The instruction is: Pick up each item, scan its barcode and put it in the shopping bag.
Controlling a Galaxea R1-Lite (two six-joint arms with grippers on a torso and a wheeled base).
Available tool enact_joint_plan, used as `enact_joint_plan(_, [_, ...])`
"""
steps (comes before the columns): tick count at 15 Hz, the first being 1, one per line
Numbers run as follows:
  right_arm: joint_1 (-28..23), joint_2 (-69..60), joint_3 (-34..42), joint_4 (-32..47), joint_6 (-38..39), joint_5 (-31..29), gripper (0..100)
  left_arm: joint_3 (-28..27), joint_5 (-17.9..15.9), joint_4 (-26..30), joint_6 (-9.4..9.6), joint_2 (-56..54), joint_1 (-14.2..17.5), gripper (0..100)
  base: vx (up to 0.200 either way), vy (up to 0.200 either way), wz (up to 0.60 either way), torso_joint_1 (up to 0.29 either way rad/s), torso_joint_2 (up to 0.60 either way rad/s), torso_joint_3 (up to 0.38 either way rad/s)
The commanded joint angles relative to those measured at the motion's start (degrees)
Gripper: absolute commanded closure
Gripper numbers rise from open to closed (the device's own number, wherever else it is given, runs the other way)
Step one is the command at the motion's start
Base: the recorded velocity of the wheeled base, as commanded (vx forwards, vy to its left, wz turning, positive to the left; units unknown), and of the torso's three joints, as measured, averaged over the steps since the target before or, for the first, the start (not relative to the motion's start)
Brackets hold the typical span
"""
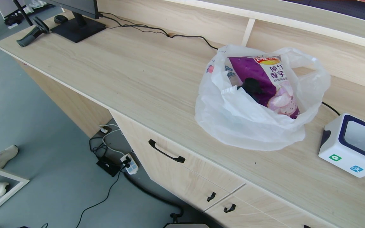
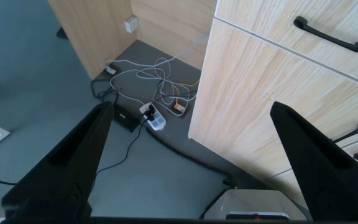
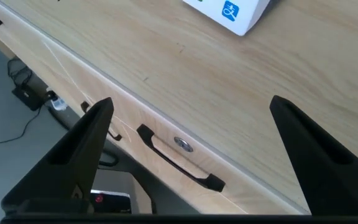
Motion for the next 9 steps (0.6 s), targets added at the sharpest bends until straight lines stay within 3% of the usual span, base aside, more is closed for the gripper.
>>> enact_joint_plan(1, [0.0,0.2,0.0,0.7,1.2,-0.4,0,0.0,0.0,-0.1,-0.13,0.1,0.0,0,0.000,0.000,0.00,0.000,0.00,0.000])
enact_joint_plan(6, [0.2,0.2,0.0,0.4,4.9,-1.2,0,0.0,0.0,0.0,0.04,0.1,0.0,0,0.000,0.000,0.00,0.000,0.00,0.000])
enact_joint_plan(8, [0.2,0.2,0.0,0.1,5.2,-8.6,0,0.0,0.0,0.0,0.04,0.1,0.0,0,0.000,0.000,0.00,0.000,0.00,0.000])
enact_joint_plan(9, [0.2,0.2,0.0,0.1,5.1,-8.6,0,0.0,0.0,0.0,-0.04,0.1,0.0,0,0.000,0.000,0.00,0.000,0.00,0.000])
